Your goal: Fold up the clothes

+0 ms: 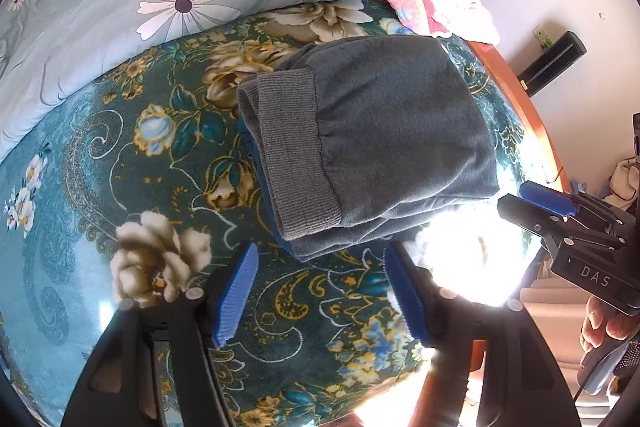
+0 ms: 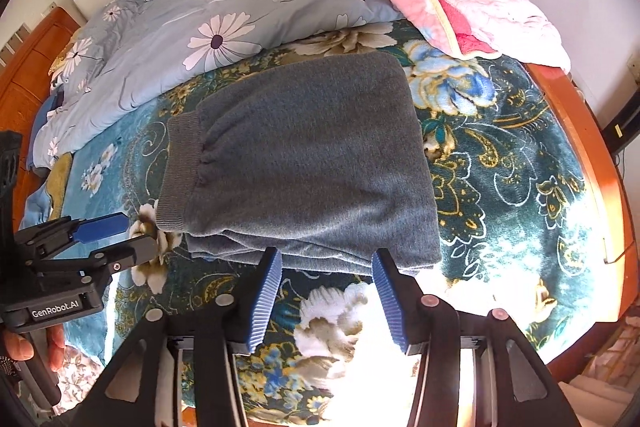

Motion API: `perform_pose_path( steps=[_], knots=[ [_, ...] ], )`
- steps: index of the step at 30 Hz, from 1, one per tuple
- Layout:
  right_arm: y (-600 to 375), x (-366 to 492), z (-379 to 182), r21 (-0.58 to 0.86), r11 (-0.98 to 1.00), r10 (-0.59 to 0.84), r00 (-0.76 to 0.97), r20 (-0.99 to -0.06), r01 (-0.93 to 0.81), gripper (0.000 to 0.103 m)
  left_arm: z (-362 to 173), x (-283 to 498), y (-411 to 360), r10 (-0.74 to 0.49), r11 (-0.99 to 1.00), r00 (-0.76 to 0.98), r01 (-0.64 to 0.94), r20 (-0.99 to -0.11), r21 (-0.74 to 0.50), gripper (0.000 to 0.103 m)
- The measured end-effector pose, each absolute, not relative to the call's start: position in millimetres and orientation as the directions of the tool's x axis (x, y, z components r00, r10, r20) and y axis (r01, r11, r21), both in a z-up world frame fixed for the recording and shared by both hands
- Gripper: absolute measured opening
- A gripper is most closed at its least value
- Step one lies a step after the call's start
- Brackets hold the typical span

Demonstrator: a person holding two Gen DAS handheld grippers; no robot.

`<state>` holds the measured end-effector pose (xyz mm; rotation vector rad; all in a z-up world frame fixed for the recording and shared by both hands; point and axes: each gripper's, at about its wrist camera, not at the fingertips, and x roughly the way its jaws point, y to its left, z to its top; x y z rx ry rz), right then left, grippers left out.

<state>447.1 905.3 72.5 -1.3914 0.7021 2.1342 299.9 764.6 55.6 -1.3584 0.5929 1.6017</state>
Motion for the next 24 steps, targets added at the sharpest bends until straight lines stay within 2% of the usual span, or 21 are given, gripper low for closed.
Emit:
perform_pose_path(
  steps=[6,8,9,23,24],
  knots=[
    [890.8,451.7,69.8,0.158,-0.739,0.124,-0.363,-0.923,-0.654,0.062,52.5,295.8,750.1,0.313,-0.502,0.009,-0.847,-0.95,-0.173,0.076],
    [884.7,451.6,70.1,0.155,-0.744,0.126,-0.363,-0.923,-0.65,0.063,52.2,295.8,745.0,0.316,-0.509,0.003,-0.843,-0.949,-0.172,0.099],
    [881.4,451.3,70.3,0.15,-0.747,0.128,-0.361,-0.924,-0.648,0.064,52.3,296.1,742.8,0.319,-0.511,0.001,-0.842,-0.948,-0.173,0.103],
    [843.9,457.2,74.0,0.129,-0.741,0.145,-0.345,-0.927,-0.659,0.091,59.8,297.6,719.4,0.321,-0.493,0.004,-0.853,-0.947,-0.171,0.103],
    [841.8,457.6,74.5,0.129,-0.739,0.147,-0.344,-0.927,-0.662,0.097,59.9,297.5,718.0,0.316,-0.494,-0.004,-0.854,-0.949,-0.161,0.103]
  ],
)
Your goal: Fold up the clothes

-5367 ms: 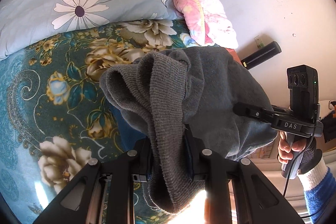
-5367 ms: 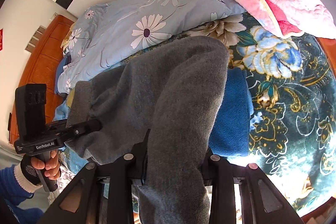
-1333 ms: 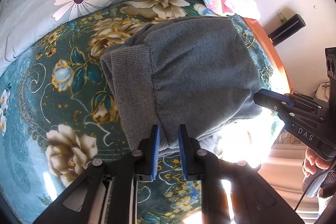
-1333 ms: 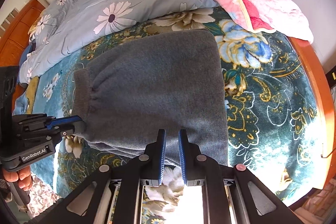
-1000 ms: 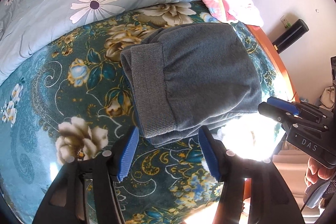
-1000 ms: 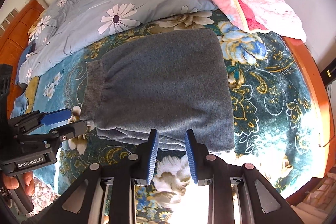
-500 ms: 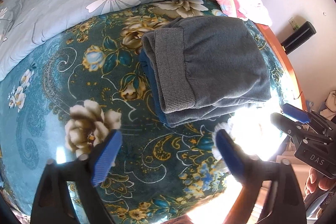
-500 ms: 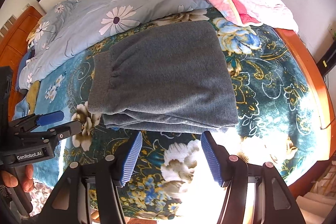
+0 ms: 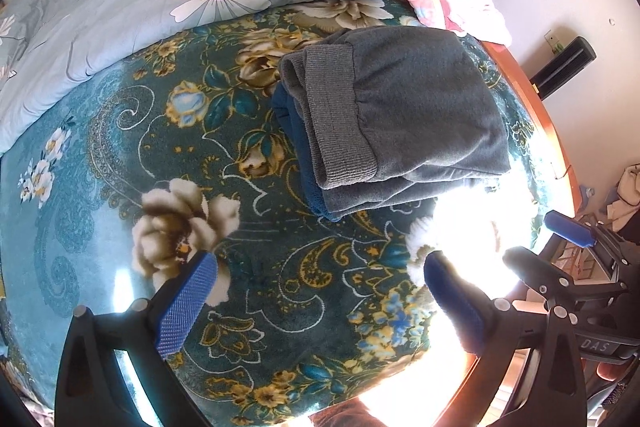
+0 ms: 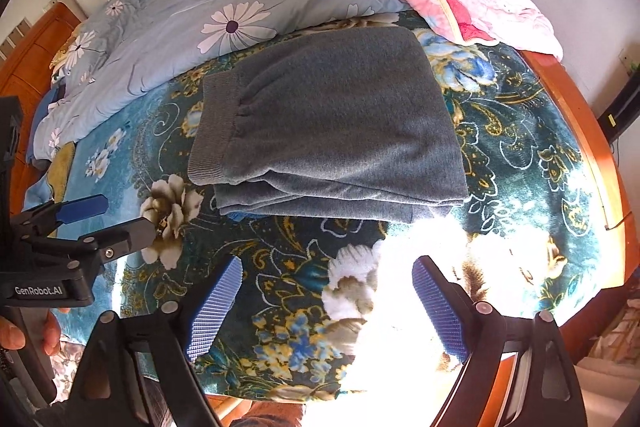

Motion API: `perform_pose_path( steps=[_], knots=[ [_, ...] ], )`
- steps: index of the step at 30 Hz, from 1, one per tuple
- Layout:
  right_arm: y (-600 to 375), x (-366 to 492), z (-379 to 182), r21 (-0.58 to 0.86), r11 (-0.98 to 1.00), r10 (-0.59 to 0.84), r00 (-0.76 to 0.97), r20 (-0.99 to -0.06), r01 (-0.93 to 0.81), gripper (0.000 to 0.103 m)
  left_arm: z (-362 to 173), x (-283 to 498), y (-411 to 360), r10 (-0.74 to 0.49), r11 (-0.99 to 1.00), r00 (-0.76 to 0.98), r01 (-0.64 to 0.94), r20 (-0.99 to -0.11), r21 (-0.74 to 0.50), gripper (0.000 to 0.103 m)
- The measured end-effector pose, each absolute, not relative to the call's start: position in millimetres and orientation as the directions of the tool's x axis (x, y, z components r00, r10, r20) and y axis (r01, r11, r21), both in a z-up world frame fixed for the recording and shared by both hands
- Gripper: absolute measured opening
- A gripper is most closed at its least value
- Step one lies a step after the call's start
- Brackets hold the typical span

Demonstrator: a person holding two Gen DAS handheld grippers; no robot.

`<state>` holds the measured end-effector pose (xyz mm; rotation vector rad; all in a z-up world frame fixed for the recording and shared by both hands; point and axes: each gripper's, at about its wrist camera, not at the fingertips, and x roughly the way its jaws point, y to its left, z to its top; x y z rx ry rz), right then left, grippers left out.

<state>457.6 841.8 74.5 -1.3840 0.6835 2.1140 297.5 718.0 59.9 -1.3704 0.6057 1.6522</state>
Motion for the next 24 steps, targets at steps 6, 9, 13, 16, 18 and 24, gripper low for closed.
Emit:
perform_pose_path(
  steps=[6,9,13,16,18,24],
  knots=[
    [831.2,457.1,79.0,0.114,-0.713,0.176,-0.335,-0.926,-0.692,0.103,60.4,293.6,707.8,0.328,-0.5,0.019,-0.845,-0.944,-0.191,0.103],
    [824.7,453.8,79.6,0.104,-0.717,0.178,-0.325,-0.929,-0.689,0.103,62.2,293.3,704.5,0.329,-0.495,0.006,-0.851,-0.944,-0.178,0.103],
    [817.0,450.9,82.8,0.103,-0.724,0.178,-0.329,-0.927,-0.682,0.103,66.8,291.0,700.0,0.356,-0.483,0.029,-0.85,-0.934,-0.21,0.103],
    [812.8,448.8,83.6,0.102,-0.733,0.173,-0.329,-0.928,-0.673,0.103,71.9,293.3,698.2,0.371,-0.468,0.009,-0.862,-0.929,-0.195,0.103],
    [809.6,447.7,83.7,0.103,-0.736,0.169,-0.329,-0.929,-0.669,0.103,74.8,296.1,697.7,0.373,-0.457,-0.017,-0.874,-0.928,-0.168,0.103],
    [809.5,448.7,84.3,0.101,-0.74,0.17,-0.331,-0.928,-0.665,0.103,74.6,295.5,695.6,0.379,-0.469,-0.007,-0.864,-0.926,-0.185,0.103]
  ],
)
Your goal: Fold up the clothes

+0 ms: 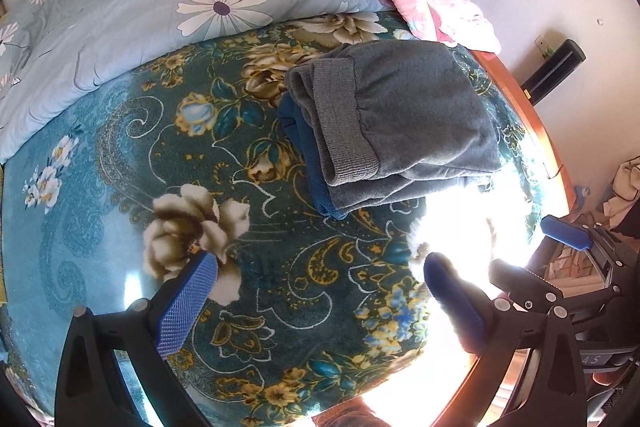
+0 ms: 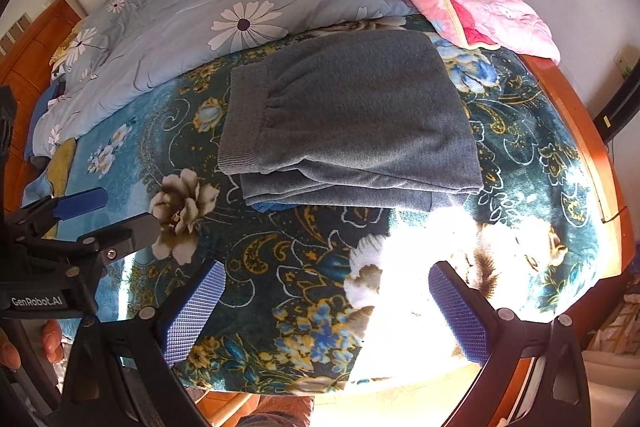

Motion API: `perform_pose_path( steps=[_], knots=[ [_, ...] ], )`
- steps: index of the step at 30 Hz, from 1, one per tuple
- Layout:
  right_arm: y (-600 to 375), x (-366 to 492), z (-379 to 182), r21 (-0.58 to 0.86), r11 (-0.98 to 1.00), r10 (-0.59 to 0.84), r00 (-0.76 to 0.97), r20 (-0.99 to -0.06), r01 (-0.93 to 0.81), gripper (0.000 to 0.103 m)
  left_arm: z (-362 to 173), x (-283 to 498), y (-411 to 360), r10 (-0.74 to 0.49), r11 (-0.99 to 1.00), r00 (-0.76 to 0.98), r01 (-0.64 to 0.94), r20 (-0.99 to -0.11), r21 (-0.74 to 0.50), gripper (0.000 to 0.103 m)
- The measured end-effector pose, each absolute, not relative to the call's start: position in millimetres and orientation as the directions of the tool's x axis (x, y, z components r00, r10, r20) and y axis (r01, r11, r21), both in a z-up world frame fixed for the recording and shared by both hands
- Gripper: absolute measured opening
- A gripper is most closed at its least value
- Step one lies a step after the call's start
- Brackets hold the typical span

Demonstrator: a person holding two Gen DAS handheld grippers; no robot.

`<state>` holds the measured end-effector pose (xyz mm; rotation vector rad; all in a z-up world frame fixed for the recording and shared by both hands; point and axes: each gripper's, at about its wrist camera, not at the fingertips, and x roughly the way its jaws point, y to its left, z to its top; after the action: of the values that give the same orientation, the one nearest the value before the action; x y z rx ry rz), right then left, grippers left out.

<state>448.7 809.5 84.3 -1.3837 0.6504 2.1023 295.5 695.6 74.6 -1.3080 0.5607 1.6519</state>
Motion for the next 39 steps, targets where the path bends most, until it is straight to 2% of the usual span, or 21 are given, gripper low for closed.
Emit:
perform_pose_path(
  steps=[6,12,39],
  knots=[
    [809.9,452.0,85.3,0.101,-0.738,0.175,-0.333,-0.927,-0.667,0.103,72.2,295.0,694.9,0.36,-0.487,-0.012,-0.855,-0.933,-0.177,0.103],
    [808.1,458.9,81.6,0.109,-0.732,0.168,-0.333,-0.928,-0.672,0.103,65.7,302.2,694.0,0.321,-0.49,-0.067,-0.866,-0.945,-0.105,0.103],
    [799.4,482.2,63.7,0.135,-0.715,0.128,-0.319,-0.939,-0.686,0.103,39.4,319.7,688.1,0.249,-0.466,-0.055,-0.882,-0.967,-0.07,0.103]
  ],
)
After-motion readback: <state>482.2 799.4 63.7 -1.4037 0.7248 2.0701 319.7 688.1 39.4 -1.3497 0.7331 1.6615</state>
